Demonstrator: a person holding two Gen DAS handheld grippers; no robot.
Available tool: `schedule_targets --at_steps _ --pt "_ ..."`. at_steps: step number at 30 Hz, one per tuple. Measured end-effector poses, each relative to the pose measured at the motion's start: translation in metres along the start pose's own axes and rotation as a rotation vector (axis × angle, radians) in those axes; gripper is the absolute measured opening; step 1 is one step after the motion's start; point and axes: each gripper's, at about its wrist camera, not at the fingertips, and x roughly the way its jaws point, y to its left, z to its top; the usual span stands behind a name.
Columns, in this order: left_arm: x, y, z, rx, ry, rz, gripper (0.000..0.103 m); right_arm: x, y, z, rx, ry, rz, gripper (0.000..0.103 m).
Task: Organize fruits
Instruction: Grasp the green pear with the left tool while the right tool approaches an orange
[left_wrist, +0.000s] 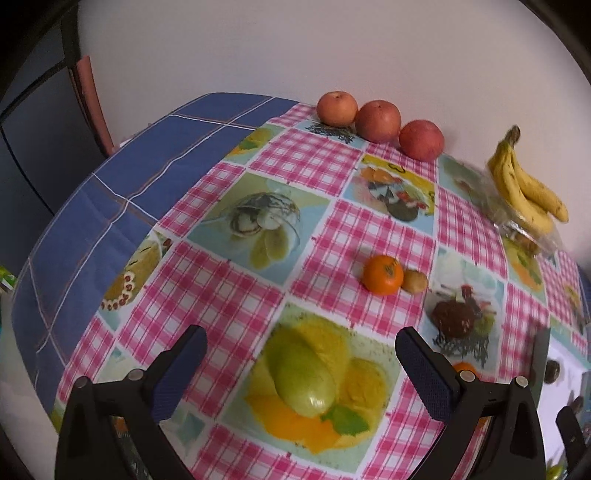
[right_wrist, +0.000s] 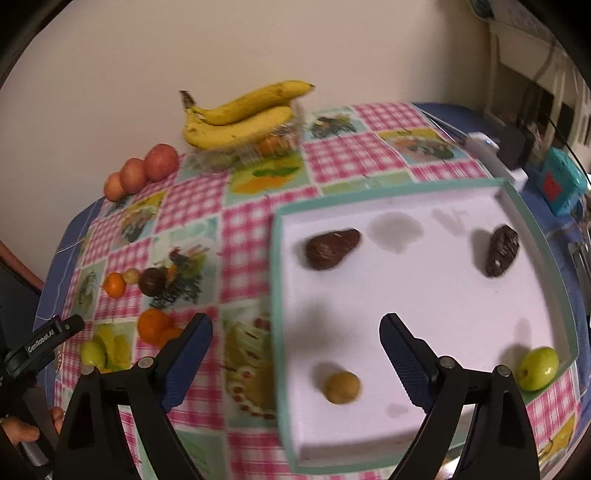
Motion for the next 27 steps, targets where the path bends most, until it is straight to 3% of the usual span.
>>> schedule_targets --at_steps 7,12,22,27 --pt "-0.003 0.015 0.017 -0.068 -0.045 -0.07 0.103 0.007 0.043 0.007 -0.104 -0.017 0.053 0.092" --pt "0.01 0.025 0.025 -0.104 0.003 -0.15 0.103 0.023 0.061 0.013 -0.107 0.014 0.092 0.092" --pt "0.04 0.035 0.024 -0.159 0.121 -0.151 0.102 0.059 0.076 0.013 -0.113 0.116 0.111 0.092" --pt "0.04 0.049 0.025 -0.196 0.123 -0.149 0.102 0.068 0.076 0.007 -0.11 0.169 0.114 0.091"
